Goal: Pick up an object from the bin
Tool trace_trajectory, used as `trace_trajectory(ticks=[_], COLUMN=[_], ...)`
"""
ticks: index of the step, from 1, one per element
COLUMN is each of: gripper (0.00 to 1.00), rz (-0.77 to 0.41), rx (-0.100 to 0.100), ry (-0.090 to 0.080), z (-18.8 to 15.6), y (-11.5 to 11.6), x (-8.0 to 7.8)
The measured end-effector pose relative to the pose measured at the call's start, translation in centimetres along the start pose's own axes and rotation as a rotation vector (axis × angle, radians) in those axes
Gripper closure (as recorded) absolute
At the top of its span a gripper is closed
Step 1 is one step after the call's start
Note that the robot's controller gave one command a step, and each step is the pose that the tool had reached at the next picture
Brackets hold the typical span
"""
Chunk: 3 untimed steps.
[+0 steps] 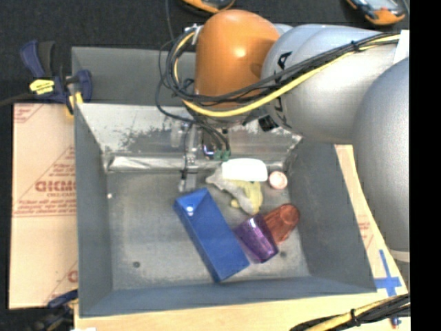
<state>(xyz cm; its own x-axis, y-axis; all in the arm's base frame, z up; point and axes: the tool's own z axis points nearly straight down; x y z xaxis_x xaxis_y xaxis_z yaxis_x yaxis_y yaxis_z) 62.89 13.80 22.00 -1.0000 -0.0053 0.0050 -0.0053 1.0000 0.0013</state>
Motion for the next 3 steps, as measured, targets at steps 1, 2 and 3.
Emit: trace_trajectory(ticks=[1,2,3], gripper=[0.0,0.0,0.0], rz=[0.003,-0.102,-0.255], rx=[-0.001,0.001,-0.001], ry=[-0.009,-0.012,-0.011], z=[-0.6,6.4,15.3], y=[-0.1,-3.0,-5.5], x=[-0.1,-0.7,-1.8])
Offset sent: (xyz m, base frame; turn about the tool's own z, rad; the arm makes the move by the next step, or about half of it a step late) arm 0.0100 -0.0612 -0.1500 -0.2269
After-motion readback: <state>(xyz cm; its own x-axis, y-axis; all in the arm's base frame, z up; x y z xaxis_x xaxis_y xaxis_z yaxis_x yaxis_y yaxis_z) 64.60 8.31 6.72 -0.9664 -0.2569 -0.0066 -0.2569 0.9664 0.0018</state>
